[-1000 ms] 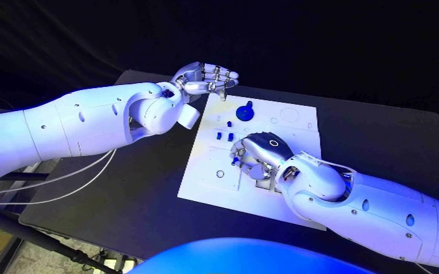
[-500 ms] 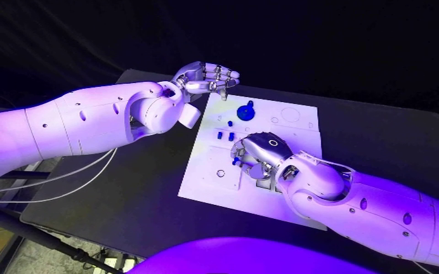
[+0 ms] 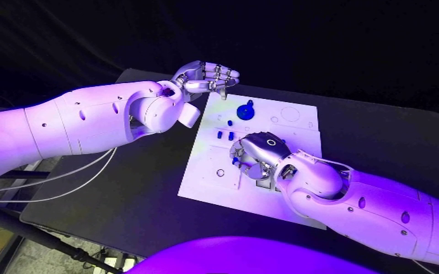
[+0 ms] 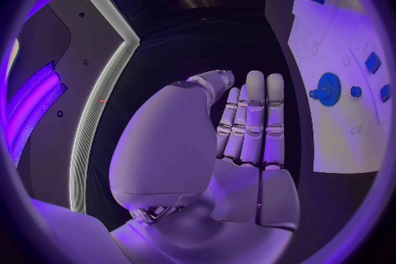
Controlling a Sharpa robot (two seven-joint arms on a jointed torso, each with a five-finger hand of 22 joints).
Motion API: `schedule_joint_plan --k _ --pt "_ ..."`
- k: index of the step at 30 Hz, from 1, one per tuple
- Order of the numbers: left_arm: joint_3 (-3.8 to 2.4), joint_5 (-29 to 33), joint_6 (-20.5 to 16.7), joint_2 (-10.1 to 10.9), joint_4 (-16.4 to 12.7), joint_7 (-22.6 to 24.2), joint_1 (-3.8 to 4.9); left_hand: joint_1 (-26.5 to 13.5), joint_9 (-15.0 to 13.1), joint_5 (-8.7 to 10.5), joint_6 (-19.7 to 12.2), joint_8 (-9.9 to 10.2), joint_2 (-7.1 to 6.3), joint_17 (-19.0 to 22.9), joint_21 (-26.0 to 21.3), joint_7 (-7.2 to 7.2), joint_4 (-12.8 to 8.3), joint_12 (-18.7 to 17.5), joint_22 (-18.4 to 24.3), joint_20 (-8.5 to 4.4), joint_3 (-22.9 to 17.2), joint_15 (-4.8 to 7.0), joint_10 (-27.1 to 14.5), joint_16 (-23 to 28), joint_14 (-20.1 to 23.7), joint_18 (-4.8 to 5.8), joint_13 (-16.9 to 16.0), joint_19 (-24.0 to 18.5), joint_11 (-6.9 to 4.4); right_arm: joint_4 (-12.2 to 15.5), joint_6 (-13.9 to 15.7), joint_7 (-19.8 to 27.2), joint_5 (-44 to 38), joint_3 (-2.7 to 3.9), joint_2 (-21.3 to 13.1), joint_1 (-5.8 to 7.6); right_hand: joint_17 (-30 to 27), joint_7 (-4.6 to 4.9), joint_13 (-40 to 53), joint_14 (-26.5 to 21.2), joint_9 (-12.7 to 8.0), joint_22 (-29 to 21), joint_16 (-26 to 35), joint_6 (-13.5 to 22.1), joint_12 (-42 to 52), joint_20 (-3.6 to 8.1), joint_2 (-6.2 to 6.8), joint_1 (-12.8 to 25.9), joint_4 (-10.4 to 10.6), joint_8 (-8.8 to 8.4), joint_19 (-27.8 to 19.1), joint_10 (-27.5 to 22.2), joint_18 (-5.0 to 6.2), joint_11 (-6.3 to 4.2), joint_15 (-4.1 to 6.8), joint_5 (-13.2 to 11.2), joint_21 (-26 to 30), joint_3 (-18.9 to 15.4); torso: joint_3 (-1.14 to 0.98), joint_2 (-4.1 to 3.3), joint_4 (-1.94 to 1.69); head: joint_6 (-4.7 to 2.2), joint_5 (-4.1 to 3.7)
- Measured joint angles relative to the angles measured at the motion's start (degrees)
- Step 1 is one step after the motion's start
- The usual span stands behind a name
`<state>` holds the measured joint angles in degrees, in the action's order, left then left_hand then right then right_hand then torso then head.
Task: Assemble the parts on the task board
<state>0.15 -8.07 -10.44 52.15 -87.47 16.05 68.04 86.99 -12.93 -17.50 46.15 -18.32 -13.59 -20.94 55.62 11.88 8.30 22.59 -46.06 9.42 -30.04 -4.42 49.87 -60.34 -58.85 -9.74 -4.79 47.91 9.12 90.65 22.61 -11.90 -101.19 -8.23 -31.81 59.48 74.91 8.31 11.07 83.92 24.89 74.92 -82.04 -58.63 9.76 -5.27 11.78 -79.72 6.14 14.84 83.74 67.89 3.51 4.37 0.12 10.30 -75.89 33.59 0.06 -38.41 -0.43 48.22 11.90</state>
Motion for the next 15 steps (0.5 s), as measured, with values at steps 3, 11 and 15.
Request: schedule_joint_plan --k 3,11,15 --pt "0.00 0.00 0.00 0.00 0.08 -0.01 0.00 0.00 0.01 0.00 0.00 0.00 0.00 0.00 0.00 0.00 0.00 0.00 0.00 0.00 0.00 0.00 0.00 0.00 0.00 0.00 0.00 0.00 0.00 0.06 -0.42 0.01 -0.05 -0.11 -0.02 -0.05 0.00 0.37 -0.38 0.00 -0.40 0.00 0.00 0.77 -0.95 -0.18 0.68 0.79 0.37 -0.51 0.18 -0.97 0.01 0.45 0.00 0.02 0.00 -0.37 0.00 0.00 0.02 -0.03 -0.08" --pt "0.00 0.00 -0.02 0.09 0.19 -0.06 0.00 0.00 0.05 0.00 0.01 0.00 0.00 0.00 0.00 -0.02 -0.25 0.00 0.00 0.00 -0.25 0.21 -0.21 0.00 0.20 0.00 0.06 0.00 0.21 0.64 -0.76 -0.09 -0.10 -0.15 -0.37 -0.07 0.00 0.64 -0.57 0.21 -0.72 -0.01 0.00 1.29 -1.41 -0.39 1.19 1.91 0.57 -0.92 0.39 -1.40 0.00 0.66 -0.21 0.02 0.00 -0.57 -0.03 0.00 0.02 -0.08 -0.20" --pt "0.00 0.00 -0.02 0.11 0.21 -0.09 0.00 0.00 0.05 0.00 0.02 0.00 0.00 0.00 0.00 -0.02 -0.25 0.00 0.00 0.00 -0.25 0.21 -0.21 0.00 0.20 0.00 0.06 0.00 0.21 0.72 -0.64 -0.18 -0.13 -0.20 -0.47 -0.08 0.00 1.14 -0.83 0.06 -1.05 -0.01 0.00 2.78 -2.28 -0.61 1.49 2.22 0.57 -1.95 0.17 -2.22 0.01 1.28 -0.70 0.02 0.57 -0.57 -0.05 0.00 0.01 -0.16 -0.25"
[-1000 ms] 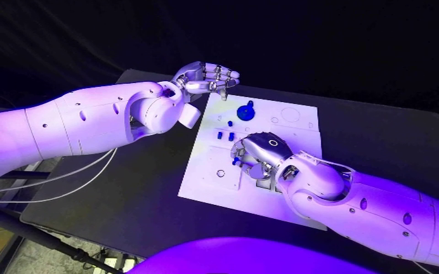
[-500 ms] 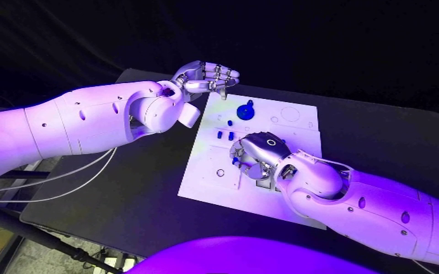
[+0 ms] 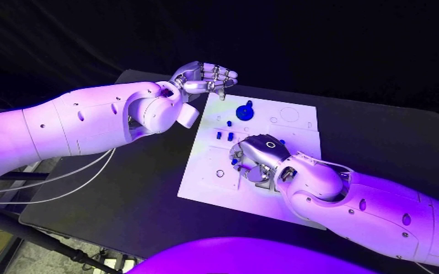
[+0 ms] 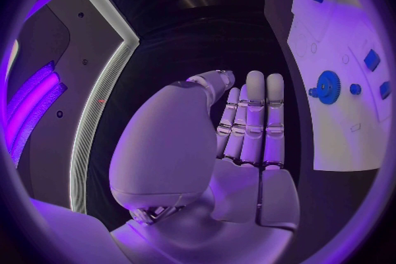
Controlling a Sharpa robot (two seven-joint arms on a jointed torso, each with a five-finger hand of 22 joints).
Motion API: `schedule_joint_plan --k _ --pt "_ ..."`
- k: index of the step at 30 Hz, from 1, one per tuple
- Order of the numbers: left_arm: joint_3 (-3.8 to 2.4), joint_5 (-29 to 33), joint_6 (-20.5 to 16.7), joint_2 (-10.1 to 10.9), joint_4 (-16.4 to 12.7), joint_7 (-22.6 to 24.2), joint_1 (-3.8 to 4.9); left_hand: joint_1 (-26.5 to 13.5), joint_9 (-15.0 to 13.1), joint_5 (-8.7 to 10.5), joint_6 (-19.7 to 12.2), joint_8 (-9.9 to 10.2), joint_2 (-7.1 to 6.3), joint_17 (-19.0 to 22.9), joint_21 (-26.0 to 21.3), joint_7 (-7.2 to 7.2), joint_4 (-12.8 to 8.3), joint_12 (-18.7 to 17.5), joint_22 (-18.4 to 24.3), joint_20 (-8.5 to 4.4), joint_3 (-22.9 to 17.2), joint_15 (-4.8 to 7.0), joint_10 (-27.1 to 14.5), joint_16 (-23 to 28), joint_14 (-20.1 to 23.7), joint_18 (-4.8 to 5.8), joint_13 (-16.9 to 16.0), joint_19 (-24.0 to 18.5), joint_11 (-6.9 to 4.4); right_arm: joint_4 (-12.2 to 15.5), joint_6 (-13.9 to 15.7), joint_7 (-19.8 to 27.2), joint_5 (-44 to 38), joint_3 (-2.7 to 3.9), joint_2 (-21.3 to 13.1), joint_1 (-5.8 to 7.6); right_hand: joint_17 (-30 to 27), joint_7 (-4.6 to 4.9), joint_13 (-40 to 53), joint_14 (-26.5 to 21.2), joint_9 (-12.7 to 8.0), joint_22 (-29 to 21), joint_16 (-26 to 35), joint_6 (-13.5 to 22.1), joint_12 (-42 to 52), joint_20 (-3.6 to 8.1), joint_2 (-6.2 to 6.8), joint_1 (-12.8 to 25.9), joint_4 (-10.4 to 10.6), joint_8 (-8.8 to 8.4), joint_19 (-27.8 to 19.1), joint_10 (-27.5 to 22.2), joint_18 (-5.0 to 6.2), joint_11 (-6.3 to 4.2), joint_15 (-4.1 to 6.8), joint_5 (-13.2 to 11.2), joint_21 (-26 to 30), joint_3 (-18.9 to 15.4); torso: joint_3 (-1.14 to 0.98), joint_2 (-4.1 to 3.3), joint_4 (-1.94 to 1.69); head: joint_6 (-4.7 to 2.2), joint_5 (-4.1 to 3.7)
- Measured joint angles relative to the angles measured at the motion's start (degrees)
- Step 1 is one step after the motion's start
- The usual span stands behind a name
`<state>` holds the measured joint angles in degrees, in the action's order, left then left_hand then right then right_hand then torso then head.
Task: Assemble the parts on the task board
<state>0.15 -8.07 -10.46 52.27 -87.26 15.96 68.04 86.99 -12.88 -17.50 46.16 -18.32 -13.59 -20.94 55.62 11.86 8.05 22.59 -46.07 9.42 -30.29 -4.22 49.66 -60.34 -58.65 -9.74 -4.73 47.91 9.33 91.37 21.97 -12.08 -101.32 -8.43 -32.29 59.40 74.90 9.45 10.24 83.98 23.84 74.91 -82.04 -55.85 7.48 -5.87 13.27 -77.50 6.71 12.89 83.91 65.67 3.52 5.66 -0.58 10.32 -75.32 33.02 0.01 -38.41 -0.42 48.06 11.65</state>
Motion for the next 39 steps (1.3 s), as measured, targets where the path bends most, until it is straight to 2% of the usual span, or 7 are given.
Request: schedule_joint_plan --k 8,13,20,23,30,37,39 --pt "0.00 0.00 0.00 0.11 0.02 -0.10 0.00 0.00 0.00 0.00 -0.21 0.00 0.00 0.09 0.00 -0.22 0.00 0.21 0.00 0.00 0.00 0.00 -0.21 0.00 0.00 0.00 0.00 0.00 -0.21 0.47 1.04 -0.28 -0.05 -0.05 -0.76 -0.05 -1.63 0.67 -0.61 0.14 -1.44 0.04 0.89 4.60 -0.97 -1.23 0.83 0.83 0.31 -3.31 -0.63 -2.89 0.00 0.66 -0.55 -0.35 3.38 -0.32 -0.01 -0.01 -0.02 -0.14 -0.13" --pt "0.01 0.00 0.01 0.18 0.03 -0.20 0.00 0.00 0.05 0.00 -0.21 0.00 0.00 0.16 0.00 -0.22 0.00 0.21 0.00 0.00 0.00 0.00 -0.21 0.23 0.00 0.00 0.00 0.00 -0.21 2.29 2.42 -0.44 -0.06 0.00 -2.48 0.12 -2.20 0.61 -0.61 0.14 -1.53 0.04 1.13 4.70 -0.97 -1.22 1.05 1.05 0.32 -3.45 -0.62 -2.94 0.00 0.70 -0.55 -0.57 3.99 -0.32 -0.01 -0.02 -0.03 -0.33 -0.34" --pt "0.01 0.00 0.03 0.30 0.03 -0.31 0.00 0.00 0.05 0.00 -0.21 0.00 0.00 0.15 0.00 -0.22 0.00 0.21 0.00 0.00 0.00 0.00 -0.21 0.23 0.00 0.00 0.00 0.00 -0.21 6.78 4.10 -0.62 0.15 0.66 -7.40 1.97 -2.23 0.56 -0.61 0.14 -1.40 0.04 1.13 3.82 -0.97 -1.22 1.05 1.05 0.48 -3.45 -0.62 -2.94 0.00 0.70 -0.55 -0.57 3.54 -0.48 0.04 0.04 -0.03 -0.54 -0.68" --pt "0.01 0.00 0.04 0.37 0.02 -0.34 -0.01 0.00 0.05 0.00 -0.20 0.00 0.00 0.15 0.00 -0.22 0.00 0.21 0.00 0.00 0.00 0.00 -0.21 0.23 0.00 0.00 0.05 0.00 -0.21 8.63 4.05 -0.72 0.93 1.01 -10.31 3.43 -2.12 0.57 -0.61 0.14 -1.40 0.03 1.12 3.82 -0.72 -1.22 1.06 1.05 0.64 -3.16 -0.62 -2.94 0.00 0.70 -0.55 -0.57 3.32 -0.64 0.04 0.07 -0.01 -0.76 -0.97" --pt "0.02 0.00 0.04 0.44 0.00 -0.37 -0.01 0.00 0.05 0.00 -0.40 0.23 0.00 0.15 0.00 -0.02 -0.24 0.21 -0.06 0.00 -0.24 0.00 -0.41 0.23 0.00 0.00 0.05 0.00 -0.01 8.99 0.77 -1.13 4.21 1.57 -15.70 7.33 -1.84 0.52 -0.86 0.14 -1.51 0.03 1.12 3.86 -0.72 -1.22 2.26 2.26 1.21 -3.45 -0.62 -4.01 0.00 0.44 -0.54 0.36 4.13 -3.43 0.08 0.12 0.09 -1.34 -2.14" --pt "0.02 0.00 0.05 0.38 -0.01 -0.38 -0.01 0.00 0.05 0.00 -0.40 0.23 0.00 0.16 0.00 -0.02 -0.24 0.21 -0.06 0.00 -0.24 0.00 -0.40 0.23 0.00 0.00 0.04 0.00 -0.01 6.47 -3.45 -1.24 5.07 1.60 -16.59 8.41 -2.33 0.04 -0.93 0.14 -1.60 0.02 1.12 4.34 -0.72 -1.21 2.24 2.23 1.68 -3.73 -1.25 -5.61 0.01 0.28 -0.54 0.54 5.99 -7.24 0.11 0.15 0.20 -1.81 -2.58" --pt "0.02 0.00 0.06 0.35 0.00 -0.38 -0.01 0.00 0.05 0.00 -0.40 0.23 0.00 0.20 0.00 -0.02 -0.24 0.21 -0.06 0.00 -0.24 0.00 -0.40 0.23 0.00 0.00 0.04 0.00 -0.01 6.00 -4.45 -1.24 5.07 1.57 -16.37 8.45 -2.30 -0.07 -0.93 0.15 -1.60 0.02 1.12 4.23 -0.72 -1.21 1.64 1.64 1.67 -3.73 -1.25 -5.61 0.01 0.29 -0.54 0.54 5.99 -7.51 0.11 0.15 0.19 -1.86 -2.63"
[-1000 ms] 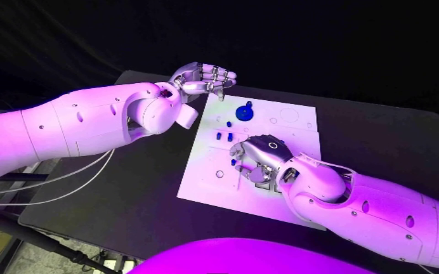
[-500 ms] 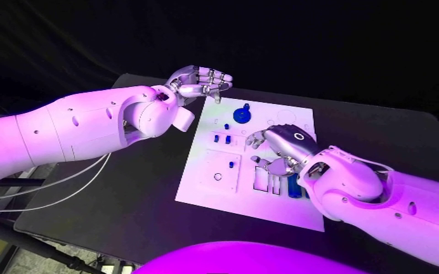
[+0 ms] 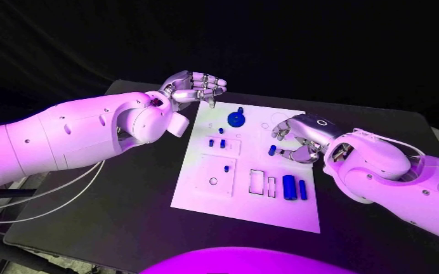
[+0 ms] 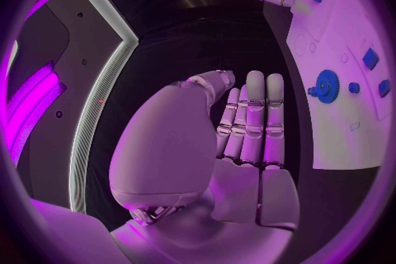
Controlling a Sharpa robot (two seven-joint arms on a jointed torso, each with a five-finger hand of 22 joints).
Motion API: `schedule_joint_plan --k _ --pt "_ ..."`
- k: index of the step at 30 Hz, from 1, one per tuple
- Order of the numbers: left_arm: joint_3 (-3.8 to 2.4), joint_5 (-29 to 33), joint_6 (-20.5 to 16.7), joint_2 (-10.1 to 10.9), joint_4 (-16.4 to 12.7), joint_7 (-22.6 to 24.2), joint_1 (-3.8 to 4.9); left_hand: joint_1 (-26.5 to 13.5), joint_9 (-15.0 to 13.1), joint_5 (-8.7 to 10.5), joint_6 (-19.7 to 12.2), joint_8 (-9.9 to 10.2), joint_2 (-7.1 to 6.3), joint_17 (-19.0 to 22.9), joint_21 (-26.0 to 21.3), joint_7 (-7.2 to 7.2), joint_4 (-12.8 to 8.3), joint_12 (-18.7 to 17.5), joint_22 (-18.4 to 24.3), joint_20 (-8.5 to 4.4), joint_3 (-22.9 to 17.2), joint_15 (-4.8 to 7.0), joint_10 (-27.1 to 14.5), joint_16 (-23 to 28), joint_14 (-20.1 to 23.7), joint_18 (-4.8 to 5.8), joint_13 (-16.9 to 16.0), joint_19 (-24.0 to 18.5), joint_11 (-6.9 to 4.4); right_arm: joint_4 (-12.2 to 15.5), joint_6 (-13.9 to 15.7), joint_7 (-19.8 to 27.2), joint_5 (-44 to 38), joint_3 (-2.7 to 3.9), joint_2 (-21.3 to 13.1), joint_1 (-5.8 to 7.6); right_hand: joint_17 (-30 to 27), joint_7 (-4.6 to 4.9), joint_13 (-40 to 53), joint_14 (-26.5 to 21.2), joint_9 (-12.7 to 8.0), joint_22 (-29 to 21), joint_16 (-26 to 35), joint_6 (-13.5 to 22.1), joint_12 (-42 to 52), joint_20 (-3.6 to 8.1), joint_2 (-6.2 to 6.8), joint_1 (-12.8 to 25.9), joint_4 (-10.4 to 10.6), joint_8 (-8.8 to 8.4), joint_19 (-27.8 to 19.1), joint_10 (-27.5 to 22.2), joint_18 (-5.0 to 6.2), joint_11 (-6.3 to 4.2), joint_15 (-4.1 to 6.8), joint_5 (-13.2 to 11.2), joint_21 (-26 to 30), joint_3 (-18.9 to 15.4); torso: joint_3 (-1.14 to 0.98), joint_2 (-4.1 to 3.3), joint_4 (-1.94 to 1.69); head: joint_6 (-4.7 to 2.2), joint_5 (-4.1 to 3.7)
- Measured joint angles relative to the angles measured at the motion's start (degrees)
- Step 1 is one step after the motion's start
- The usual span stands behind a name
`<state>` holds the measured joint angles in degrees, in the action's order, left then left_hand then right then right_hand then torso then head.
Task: Assemble the parts on the task board
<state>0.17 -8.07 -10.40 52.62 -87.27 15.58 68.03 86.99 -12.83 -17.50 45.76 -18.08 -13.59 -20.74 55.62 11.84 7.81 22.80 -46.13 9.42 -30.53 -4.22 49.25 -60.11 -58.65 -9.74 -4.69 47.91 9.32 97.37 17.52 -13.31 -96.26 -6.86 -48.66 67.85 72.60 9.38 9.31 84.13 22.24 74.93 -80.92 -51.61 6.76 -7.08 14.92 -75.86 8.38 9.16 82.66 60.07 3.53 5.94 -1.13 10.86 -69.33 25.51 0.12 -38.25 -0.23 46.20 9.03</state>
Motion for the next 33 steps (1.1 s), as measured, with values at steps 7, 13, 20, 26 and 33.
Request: schedule_joint_plan --k 7,13,20,26,33 --pt "0.02 0.00 0.02 -0.06 0.09 -0.01 0.00 0.00 0.00 0.00 0.00 0.00 0.00 0.00 0.00 0.00 0.00 0.00 0.00 0.00 0.00 0.00 0.00 0.00 0.00 0.00 0.00 0.00 0.00 -1.45 -2.91 0.03 -0.12 -0.21 1.16 -0.02 0.50 -0.27 0.00 0.00 0.00 0.00 0.00 -0.27 0.22 0.00 -0.63 -0.63 -0.01 0.00 0.00 -0.40 0.00 0.00 0.00 0.00 -0.22 -0.31 0.04 -0.01 -0.07 0.03 0.02" --pt "0.02 0.00 0.02 -0.08 0.11 -0.01 0.00 0.00 0.00 0.00 0.00 0.00 0.00 0.00 0.00 0.00 0.00 0.00 0.00 0.00 0.00 0.00 0.00 0.00 0.00 0.00 0.00 0.00 0.00 -2.62 -4.15 0.06 -0.21 -0.37 2.14 -0.10 0.42 -0.80 0.05 0.00 0.00 -0.01 0.00 -0.87 1.41 0.08 -1.71 -1.71 0.05 0.00 0.08 0.27 0.00 -0.41 0.00 -0.22 -1.53 -0.20 0.08 -0.03 -0.04 -0.04 0.09" --pt "0.02 0.00 0.02 -0.09 0.11 -0.05 0.00 0.00 0.00 0.00 0.00 0.00 0.00 -0.01 0.00 0.00 0.00 0.00 0.01 0.00 0.00 0.00 0.00 0.00 0.00 0.00 -0.01 0.00 0.00 -3.50 -4.68 0.15 -0.26 -0.50 3.31 -0.45 0.71 -0.91 0.12 0.00 0.07 -0.01 0.00 -2.35 2.44 0.42 -2.33 -2.33 0.53 0.36 0.86 2.39 0.00 -0.73 0.01 -0.44 -3.62 1.37 0.09 -0.03 0.00 -0.02 0.09" --pt "0.02 0.00 0.02 -0.07 0.10 -0.08 0.00 0.00 0.00 0.00 0.00 0.00 0.00 0.07 0.00 0.00 -0.16 0.00 -0.05 0.00 0.17 0.00 0.00 0.00 0.00 0.00 -0.01 0.00 0.00 -4.37 -4.78 0.18 -0.28 -0.54 4.21 -0.83 1.13 -1.00 0.12 -0.21 0.22 -0.02 -0.24 -3.48 2.95 0.62 -2.87 -2.25 0.77 0.79 1.06 3.94 0.00 -1.02 0.22 -0.44 -5.11 2.41 0.08 -0.03 0.00 0.11 0.09" --pt "0.02 0.00 0.04 -0.05 0.07 -0.11 0.00 0.00 -0.01 0.00 0.00 0.00 0.00 0.07 0.00 0.00 -0.16 0.00 -0.04 0.00 0.17 0.00 0.01 0.00 0.00 0.00 -0.01 0.00 0.00 -5.16 -4.69 0.17 -0.34 -0.51 4.91 -1.08 1.32 -1.29 0.27 -0.20 0.53 -0.02 -0.46 -4.82 3.54 0.83 -3.79 -3.02 0.71 1.33 1.27 5.84 -0.01 -1.45 0.64 -0.69 -6.67 3.44 0.07 -0.07 0.01 0.29 0.16"
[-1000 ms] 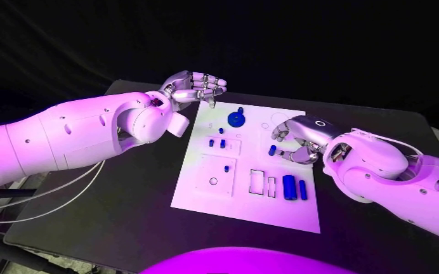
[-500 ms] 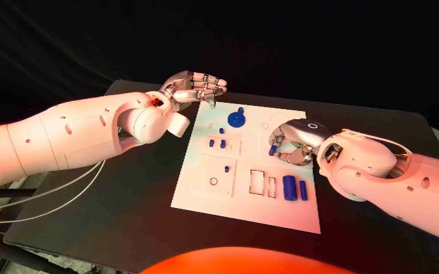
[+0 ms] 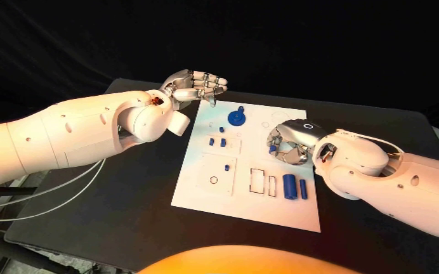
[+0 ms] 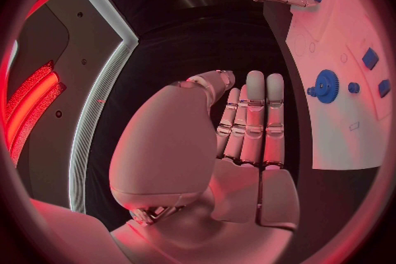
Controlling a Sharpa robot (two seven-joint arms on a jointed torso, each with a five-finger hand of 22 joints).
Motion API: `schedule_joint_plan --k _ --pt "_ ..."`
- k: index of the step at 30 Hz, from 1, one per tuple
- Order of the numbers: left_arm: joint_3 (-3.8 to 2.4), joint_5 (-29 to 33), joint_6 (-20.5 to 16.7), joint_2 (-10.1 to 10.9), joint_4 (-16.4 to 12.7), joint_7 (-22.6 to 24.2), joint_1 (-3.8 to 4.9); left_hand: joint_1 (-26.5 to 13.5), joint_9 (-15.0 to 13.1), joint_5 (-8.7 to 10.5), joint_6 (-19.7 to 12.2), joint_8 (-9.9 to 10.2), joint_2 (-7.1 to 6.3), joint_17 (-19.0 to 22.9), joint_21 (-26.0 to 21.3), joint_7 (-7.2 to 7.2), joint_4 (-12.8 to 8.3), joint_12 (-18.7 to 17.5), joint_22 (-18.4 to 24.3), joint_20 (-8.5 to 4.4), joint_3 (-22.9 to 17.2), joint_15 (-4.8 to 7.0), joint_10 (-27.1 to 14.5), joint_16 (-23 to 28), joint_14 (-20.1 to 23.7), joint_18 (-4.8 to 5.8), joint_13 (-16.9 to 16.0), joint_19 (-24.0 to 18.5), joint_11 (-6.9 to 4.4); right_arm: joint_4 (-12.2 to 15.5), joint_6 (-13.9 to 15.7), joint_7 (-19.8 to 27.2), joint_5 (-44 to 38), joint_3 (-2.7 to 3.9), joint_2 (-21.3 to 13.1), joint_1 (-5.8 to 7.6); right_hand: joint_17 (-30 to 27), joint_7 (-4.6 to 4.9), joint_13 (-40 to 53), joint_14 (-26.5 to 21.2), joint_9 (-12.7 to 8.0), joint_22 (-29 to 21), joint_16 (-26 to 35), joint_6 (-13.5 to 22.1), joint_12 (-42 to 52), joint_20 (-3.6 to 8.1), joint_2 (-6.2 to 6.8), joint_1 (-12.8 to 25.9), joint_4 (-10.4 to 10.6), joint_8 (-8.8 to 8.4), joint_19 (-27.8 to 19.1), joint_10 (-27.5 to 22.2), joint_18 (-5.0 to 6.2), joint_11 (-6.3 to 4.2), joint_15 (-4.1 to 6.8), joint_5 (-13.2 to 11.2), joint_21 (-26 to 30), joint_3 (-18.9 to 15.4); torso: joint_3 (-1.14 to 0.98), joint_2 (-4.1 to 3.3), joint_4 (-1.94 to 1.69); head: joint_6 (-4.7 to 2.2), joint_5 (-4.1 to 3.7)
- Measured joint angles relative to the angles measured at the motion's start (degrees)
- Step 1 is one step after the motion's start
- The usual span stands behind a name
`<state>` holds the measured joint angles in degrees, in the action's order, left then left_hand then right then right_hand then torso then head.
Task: Assemble the parts on the task board
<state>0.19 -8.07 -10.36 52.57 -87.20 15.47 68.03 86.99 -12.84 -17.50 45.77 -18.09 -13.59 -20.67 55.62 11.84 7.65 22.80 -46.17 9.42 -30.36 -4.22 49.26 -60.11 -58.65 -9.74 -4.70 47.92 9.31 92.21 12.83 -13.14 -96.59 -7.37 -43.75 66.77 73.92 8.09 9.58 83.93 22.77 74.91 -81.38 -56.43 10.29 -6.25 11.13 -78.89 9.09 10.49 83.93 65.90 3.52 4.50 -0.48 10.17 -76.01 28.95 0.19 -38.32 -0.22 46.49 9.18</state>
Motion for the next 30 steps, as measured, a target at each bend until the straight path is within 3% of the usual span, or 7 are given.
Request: schedule_joint_plan --k 4,7,9,14,18,30 --pt "0.00 0.00 0.00 0.02 -0.01 -0.03 0.00 0.00 0.00 0.00 0.00 0.00 0.00 0.00 0.00 0.00 0.00 0.00 0.00 0.00 0.00 0.00 0.00 0.00 0.00 0.00 0.00 0.00 0.00 -0.27 0.17 -0.09 -0.06 0.00 0.16 -0.07 0.12 -0.24 0.27 0.06 0.30 0.00 -0.23 -1.05 0.30 0.00 -0.70 -0.24 -0.17 0.74 0.00 1.01 0.00 -0.25 0.35 -0.22 -0.48 0.47 0.00 0.01 0.01 0.09 0.01" --pt "0.00 0.00 0.00 0.04 -0.01 -0.05 0.00 0.00 0.00 0.00 0.00 0.00 0.00 0.00 0.00 0.00 0.00 0.00 0.00 0.00 0.00 0.00 0.00 0.00 0.00 0.00 0.00 0.00 0.00 -0.45 0.49 -0.18 -0.20 -0.03 0.31 -0.12 0.21 -0.58 0.56 0.19 0.49 0.03 -0.23 -2.02 0.68 0.53 -1.66 -0.59 -0.42 1.41 0.09 1.86 0.01 -0.70 0.63 -3.19 -1.55 1.68 0.00 0.04 0.04 0.14 0.04" --pt "0.00 0.00 0.00 0.04 -0.01 -0.07 0.00 0.00 0.00 0.00 0.00 0.00 0.00 0.00 0.00 0.00 0.00 0.00 0.00 0.00 0.00 0.00 0.00 0.00 0.00 0.00 0.00 0.00 0.00 -0.53 0.80 -0.29 -0.36 -0.05 0.35 -0.16 0.28 -0.68 0.65 0.05 0.63 0.04 -0.23 -2.49 0.68 0.53 -1.80 -0.59 -0.59 1.73 0.09 2.18 -0.60 -1.01 0.77 -3.40 -1.76 1.99 0.00 0.06 0.05 0.16 0.05" --pt "0.00 0.00 0.00 0.04 0.00 -0.11 0.01 0.00 0.00 0.00 0.00 0.00 0.00 -0.01 0.00 0.00 0.00 0.00 0.01 0.00 0.00 0.00 0.00 0.00 0.00 0.00 0.00 0.00 0.00 -0.23 1.80 -0.53 -0.76 -0.09 0.17 -0.21 0.28 -0.86 0.84 0.00 0.92 0.04 -0.22 -2.85 0.91 0.52 -2.27 -0.58 -0.78 2.39 0.09 2.61 -0.64 -1.00 0.82 -3.54 -2.19 2.35 0.00 0.10 0.05 0.18 0.02" --pt "0.00 0.00 0.01 0.06 0.02 -0.14 0.01 0.00 0.00 0.00 0.00 0.00 0.00 0.04 0.00 0.00 0.00 0.22 0.01 0.00 0.00 0.00 0.00 0.00 0.00 0.00 0.00 0.00 0.00 1.16 3.25 -0.67 -1.11 -0.09 -0.74 -0.21 0.28 -0.93 0.90 0.00 0.92 0.04 -0.22 -2.91 0.94 0.52 -2.48 -0.66 -0.82 2.39 0.09 2.66 -0.64 -0.94 0.82 -3.05 -2.19 2.54 0.00 0.11 0.05 0.15 0.01" --pt "0.00 0.00 0.05 0.05 0.24 -0.27 -0.01 0.00 0.00 0.00 0.00 0.00 0.00 0.12 0.00 0.00 -0.39 0.41 -0.22 0.00 -0.40 0.00 0.00 0.00 0.00 0.00 0.05 0.00 0.00 8.75 8.85 -0.47 -0.63 0.52 -4.13 1.12 0.21 -0.96 0.96 0.00 0.92 0.03 -0.22 -2.89 0.96 0.68 -2.62 -0.80 -1.36 2.39 -0.08 2.70 -0.63 -0.90 0.82 -2.73 -2.19 3.07 0.03 0.18 0.09 -0.15 -0.06"
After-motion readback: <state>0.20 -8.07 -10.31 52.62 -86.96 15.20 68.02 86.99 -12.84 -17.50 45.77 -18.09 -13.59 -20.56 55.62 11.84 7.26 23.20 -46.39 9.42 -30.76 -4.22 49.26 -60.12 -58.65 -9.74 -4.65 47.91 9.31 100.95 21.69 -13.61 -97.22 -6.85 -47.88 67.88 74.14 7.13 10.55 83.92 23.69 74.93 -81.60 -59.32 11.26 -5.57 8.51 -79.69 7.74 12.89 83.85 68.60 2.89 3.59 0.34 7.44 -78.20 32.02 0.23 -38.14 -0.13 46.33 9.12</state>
